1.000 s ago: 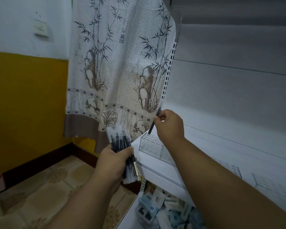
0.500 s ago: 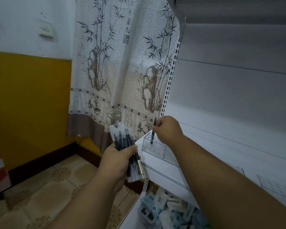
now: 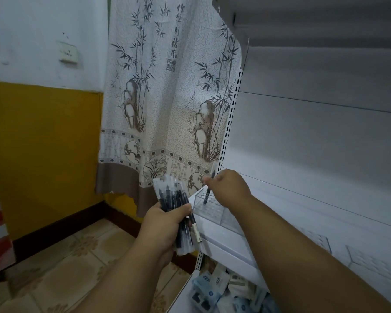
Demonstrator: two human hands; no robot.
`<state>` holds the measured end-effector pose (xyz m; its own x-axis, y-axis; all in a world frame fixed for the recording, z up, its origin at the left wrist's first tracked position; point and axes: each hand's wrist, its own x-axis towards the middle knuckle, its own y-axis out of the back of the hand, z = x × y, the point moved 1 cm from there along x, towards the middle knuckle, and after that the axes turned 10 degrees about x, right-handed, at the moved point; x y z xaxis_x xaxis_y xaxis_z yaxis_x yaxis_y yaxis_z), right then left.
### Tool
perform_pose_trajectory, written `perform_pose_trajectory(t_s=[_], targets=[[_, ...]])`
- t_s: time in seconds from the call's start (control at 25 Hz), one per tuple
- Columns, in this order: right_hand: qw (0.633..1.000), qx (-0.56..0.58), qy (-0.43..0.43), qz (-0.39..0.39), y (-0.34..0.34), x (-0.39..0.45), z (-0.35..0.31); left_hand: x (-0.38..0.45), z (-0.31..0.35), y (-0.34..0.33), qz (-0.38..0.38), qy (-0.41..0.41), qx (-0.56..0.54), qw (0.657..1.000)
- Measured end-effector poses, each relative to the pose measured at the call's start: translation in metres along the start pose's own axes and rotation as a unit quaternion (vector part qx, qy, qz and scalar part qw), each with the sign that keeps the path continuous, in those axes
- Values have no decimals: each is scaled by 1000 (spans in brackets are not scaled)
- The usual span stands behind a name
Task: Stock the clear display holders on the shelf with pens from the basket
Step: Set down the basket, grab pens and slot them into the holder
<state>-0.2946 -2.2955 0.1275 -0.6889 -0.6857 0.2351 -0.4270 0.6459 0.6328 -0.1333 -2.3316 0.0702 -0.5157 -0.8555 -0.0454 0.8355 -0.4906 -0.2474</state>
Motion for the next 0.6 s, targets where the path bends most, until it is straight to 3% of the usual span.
perform_pose_trajectory(t_s=[0.16, 0.28, 0.36, 0.44, 0.52, 0.6], targets=[[950, 197, -61, -235, 0, -29, -13, -3, 3, -7, -27, -3, -2, 1000], [935, 244, -51, -253, 5, -32, -10, -6, 4, -11, -27, -4, 0, 1000], [949, 256, -34, -181, 12, -28, -10, -8, 6, -11, -17, -1, -7, 1000], [959, 283, -15, -21, 23, -16, -5, -7, 5, -9, -3, 8, -23, 1000], [960, 230, 33, 154, 39, -2, 3, -7, 4, -7, 4, 17, -31, 999], [955, 160, 74, 236, 45, 5, 10, -7, 4, -6, 0, 21, -32, 999]])
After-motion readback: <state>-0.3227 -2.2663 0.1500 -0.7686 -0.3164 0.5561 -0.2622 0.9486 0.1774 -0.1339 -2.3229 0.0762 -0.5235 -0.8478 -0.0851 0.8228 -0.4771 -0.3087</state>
